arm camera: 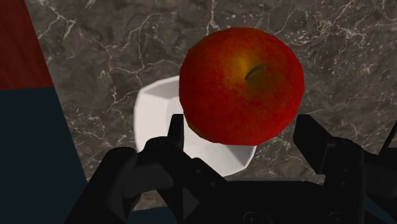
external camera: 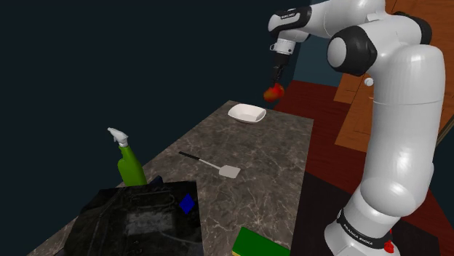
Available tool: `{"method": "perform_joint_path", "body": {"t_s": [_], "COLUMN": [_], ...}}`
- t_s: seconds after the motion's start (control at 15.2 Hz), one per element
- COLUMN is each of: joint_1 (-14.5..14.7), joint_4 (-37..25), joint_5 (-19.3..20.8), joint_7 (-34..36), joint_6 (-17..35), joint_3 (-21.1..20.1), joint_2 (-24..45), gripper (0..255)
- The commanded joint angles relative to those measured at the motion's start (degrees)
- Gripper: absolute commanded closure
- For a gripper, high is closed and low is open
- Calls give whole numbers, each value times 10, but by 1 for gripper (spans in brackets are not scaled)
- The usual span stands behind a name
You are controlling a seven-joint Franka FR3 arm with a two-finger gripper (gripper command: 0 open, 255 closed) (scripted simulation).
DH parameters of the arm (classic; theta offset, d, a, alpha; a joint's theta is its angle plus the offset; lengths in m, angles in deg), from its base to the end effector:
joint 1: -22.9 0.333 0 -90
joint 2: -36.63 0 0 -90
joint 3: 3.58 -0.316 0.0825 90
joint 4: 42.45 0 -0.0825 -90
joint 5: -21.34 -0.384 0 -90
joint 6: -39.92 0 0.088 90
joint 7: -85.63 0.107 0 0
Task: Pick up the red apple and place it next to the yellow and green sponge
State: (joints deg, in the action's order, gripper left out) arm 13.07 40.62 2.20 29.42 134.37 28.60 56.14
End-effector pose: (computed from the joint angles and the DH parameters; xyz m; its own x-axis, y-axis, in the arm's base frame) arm 0.5297 -0.3666 0.5101 0.9735 0.2165 0.0741 0.2259 -0.9611 -0.1588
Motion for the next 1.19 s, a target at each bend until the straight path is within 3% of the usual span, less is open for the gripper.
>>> {"method": "perform_joint_path", "body": {"t_s": [0.0,0.33,0.73,1.12], "joint_1": [-3,-10,74,112], "joint_4": [-19,-60,134,278], "joint_5": [-1,-3,74,134], "joint_7": [3,8,80,170], "joint_6": [-16,-52,19,58], "joint_3": [0,1,-9,-53], "joint_2": [3,7,-151,-287], "gripper": [255,255,255,255]}}
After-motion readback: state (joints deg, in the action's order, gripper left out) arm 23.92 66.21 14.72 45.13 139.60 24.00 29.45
